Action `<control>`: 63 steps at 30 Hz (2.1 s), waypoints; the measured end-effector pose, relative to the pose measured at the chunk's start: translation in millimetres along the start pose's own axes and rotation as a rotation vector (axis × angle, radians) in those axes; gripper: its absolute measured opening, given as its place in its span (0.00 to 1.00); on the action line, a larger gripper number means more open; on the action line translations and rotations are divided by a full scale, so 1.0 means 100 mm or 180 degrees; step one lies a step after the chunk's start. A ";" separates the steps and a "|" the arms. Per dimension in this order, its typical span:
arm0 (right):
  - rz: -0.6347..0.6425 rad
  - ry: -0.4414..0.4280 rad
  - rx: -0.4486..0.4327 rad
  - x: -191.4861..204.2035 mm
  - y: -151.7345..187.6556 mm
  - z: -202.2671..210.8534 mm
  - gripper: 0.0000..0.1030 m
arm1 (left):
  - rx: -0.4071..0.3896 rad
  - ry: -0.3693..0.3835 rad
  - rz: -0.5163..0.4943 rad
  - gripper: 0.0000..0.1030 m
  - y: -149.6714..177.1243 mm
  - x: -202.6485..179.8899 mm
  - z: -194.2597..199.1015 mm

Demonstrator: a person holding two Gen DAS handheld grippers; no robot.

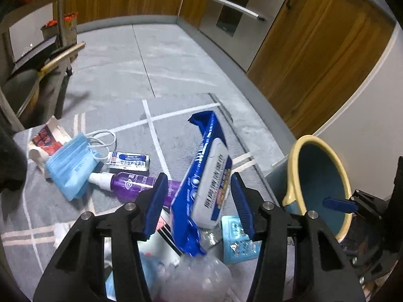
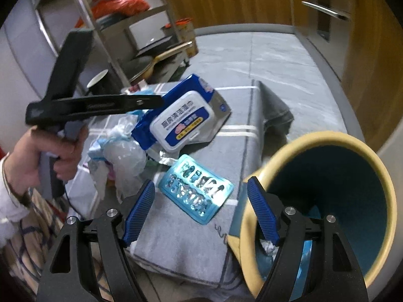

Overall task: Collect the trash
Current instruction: 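Grasp the blue wipes packet with the left gripper, then grasp the blue pill blister with the right gripper, then lower the wipes packet and blister into the bin and open both grippers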

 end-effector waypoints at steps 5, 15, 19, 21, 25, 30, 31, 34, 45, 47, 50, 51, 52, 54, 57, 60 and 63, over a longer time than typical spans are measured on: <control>0.0331 -0.0142 0.0163 0.07 -0.14 -0.20 0.77 | 0.0185 0.0129 0.0035 0.35 -0.07 0.08 -0.21; 0.0876 -0.0113 0.0581 0.20 -0.19 -0.65 0.82 | 0.0150 0.0450 -0.0123 0.12 -0.13 0.08 -0.15; 0.1094 0.0107 0.0698 0.24 -0.17 -0.81 0.82 | 0.0096 0.0596 -0.0099 0.11 -0.15 0.10 -0.06; 0.1135 0.0195 0.0752 0.24 -0.16 -0.88 0.82 | 0.0062 0.0634 -0.0097 0.11 -0.18 0.09 -0.02; 0.1233 0.0293 0.0841 0.28 -0.12 -0.97 0.82 | -0.0044 0.0632 -0.0095 0.11 -0.22 0.11 0.12; 0.1313 0.0325 0.0835 0.35 -0.06 -0.97 0.75 | -0.0169 0.0631 -0.0009 0.11 -0.26 0.15 0.25; 0.1314 0.0315 0.0823 0.36 -0.05 -0.95 0.72 | -0.0185 0.0635 -0.0004 0.11 -0.26 0.17 0.27; 0.1319 0.0321 0.0812 0.38 -0.03 -0.95 0.69 | -0.0239 0.0632 0.0018 0.11 -0.26 0.17 0.34; 0.0750 -0.0026 0.0334 0.33 -0.12 -0.48 0.69 | -0.0445 0.0567 0.0135 0.11 -0.21 0.20 0.56; 0.0653 -0.0051 0.0240 0.30 -0.13 -0.37 0.69 | -0.0482 0.0556 0.0174 0.11 -0.20 0.21 0.60; 0.0499 -0.0082 0.0084 0.26 -0.13 -0.20 0.69 | -0.0511 0.0587 0.0222 0.11 -0.20 0.20 0.65; 0.0469 -0.0084 0.0049 0.23 -0.13 -0.16 0.69 | -0.0519 0.0593 0.0229 0.11 -0.19 0.19 0.67; 0.0421 -0.0084 -0.0001 0.21 -0.13 -0.11 0.69 | -0.0528 0.0601 0.0233 0.11 -0.18 0.17 0.68; 0.0331 -0.0074 -0.0086 0.15 -0.15 -0.03 0.69 | -0.0539 0.0622 0.0239 0.11 -0.16 0.16 0.71; 0.0166 -0.0068 -0.0239 0.02 -0.14 0.10 0.69 | -0.0549 0.0632 0.0241 0.11 -0.13 0.11 0.73; 0.0012 -0.0001 -0.0369 -0.06 -0.08 0.25 0.69 | -0.0546 0.0668 0.0217 0.11 -0.09 0.02 0.75; -0.0195 0.0069 -0.0508 -0.19 0.01 0.40 0.69 | -0.0519 0.0734 0.0193 0.11 -0.05 -0.10 0.73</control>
Point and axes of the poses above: each gripper's, at about its wrist camera, not at the fingertips, and z roughly against the way its jaws point, x to its left, y to its underside, the point moved 3 cm from there along -z, roughly the way its jaws point, and after that the axes turned 10 degrees about x, right-handed, at the moved point
